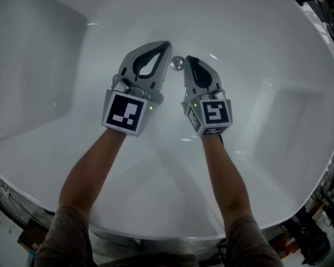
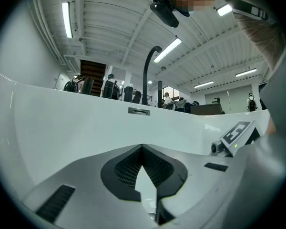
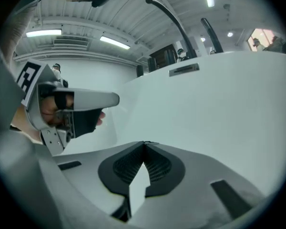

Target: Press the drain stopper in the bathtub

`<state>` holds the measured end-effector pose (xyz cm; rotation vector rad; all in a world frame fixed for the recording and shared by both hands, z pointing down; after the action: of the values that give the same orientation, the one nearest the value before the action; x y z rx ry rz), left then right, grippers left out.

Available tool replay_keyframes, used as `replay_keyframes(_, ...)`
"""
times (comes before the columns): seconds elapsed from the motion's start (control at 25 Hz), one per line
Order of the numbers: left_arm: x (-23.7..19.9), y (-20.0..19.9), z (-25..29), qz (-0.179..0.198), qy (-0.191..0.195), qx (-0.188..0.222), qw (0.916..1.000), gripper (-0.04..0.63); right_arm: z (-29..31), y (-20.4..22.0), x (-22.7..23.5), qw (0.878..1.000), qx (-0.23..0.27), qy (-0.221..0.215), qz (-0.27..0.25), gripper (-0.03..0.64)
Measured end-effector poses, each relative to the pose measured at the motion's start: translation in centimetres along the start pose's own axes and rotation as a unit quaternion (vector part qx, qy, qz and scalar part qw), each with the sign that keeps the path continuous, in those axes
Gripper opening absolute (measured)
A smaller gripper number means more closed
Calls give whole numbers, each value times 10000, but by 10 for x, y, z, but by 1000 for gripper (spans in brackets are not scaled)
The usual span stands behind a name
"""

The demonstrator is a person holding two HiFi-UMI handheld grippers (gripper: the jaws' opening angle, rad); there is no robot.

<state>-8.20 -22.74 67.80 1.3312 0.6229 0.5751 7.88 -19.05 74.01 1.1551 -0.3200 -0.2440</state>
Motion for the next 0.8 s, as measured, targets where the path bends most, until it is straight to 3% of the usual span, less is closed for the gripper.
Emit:
replay_keyframes(0.28,-3,4,5,-80,-89,-27,9999,2,43,59,19,9946,-1027,-72,116,2)
replay_keyframes(0.8,-6,29,6,-215,-56,-249,9994,2,97,146,45,9647,-2618,176,220,0)
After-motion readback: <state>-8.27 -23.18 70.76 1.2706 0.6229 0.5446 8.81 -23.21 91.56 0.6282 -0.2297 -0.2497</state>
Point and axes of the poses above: the fingertips, and each gripper's own axes: z forward along the fingers, x to its right, y out of its underside, the point moved 10 cm from there along -z, backward along the fingers
